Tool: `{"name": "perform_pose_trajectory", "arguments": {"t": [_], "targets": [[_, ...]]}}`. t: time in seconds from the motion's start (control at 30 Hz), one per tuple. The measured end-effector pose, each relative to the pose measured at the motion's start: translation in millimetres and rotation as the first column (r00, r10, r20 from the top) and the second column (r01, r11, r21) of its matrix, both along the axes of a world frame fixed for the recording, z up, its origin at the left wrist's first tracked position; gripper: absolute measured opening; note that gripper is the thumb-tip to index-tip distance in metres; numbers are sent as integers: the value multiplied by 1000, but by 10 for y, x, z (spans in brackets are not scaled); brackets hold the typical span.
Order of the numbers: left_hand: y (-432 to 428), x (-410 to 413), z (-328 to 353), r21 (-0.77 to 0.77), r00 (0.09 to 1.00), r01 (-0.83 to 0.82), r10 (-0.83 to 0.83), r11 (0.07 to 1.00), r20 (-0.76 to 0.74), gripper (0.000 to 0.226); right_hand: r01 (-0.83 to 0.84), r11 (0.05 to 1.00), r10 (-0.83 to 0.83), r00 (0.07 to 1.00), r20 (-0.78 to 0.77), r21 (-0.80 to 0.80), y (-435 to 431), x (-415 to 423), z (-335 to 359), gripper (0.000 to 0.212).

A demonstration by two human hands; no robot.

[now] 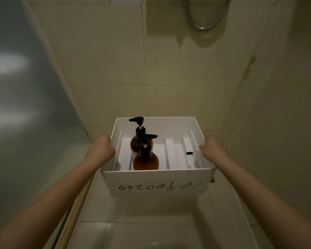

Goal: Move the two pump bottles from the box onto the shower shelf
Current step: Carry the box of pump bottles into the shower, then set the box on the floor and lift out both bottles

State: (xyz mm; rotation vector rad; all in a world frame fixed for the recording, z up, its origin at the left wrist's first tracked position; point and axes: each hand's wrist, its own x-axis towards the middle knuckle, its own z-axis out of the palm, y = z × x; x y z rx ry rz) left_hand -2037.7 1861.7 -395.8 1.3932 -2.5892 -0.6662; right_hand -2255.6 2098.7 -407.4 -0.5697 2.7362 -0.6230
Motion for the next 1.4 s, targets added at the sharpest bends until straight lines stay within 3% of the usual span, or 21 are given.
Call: {"name": "perform_pose_trajectory", "arguments": {"t": [0.27,0.43,0.8,1.4], "targets": [[-58,-62,-1019,-14,999,16,-16,1000,45,16,27,1000,-27,1000,-9,13,-48,10,-1019,28],[-12,-53,-1550,-15,999,8,-7,1000,45,5,20,1000,-20,1000,-17,20,-64,48,-1552,30],[9,24,-2691,62,996,-55,51,997,67,15,50,998,-53,996,72,48,-34,253,-2693,27],[229,95,-4025,140,992,-79,65,987,106,4,99,991,-110,985,136,89,157,456,-3906,24]]}}
